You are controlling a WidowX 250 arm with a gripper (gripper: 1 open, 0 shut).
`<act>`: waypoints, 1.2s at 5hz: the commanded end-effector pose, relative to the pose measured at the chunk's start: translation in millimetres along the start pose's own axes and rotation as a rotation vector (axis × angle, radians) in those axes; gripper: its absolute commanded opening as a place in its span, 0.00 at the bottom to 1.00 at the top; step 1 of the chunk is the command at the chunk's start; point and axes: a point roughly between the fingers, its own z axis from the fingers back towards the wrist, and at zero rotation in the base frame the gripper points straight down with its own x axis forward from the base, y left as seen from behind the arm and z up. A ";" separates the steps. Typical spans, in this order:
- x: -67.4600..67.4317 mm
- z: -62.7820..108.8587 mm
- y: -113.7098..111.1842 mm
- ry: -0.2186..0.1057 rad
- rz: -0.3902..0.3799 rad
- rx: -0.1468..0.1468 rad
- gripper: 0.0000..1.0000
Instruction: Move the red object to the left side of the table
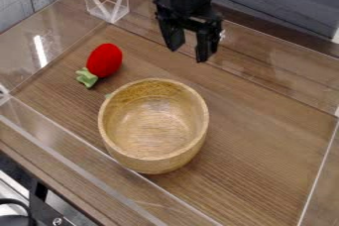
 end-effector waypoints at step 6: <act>4.5 -0.9 -11.3 -0.073 0.040 0.008 1.00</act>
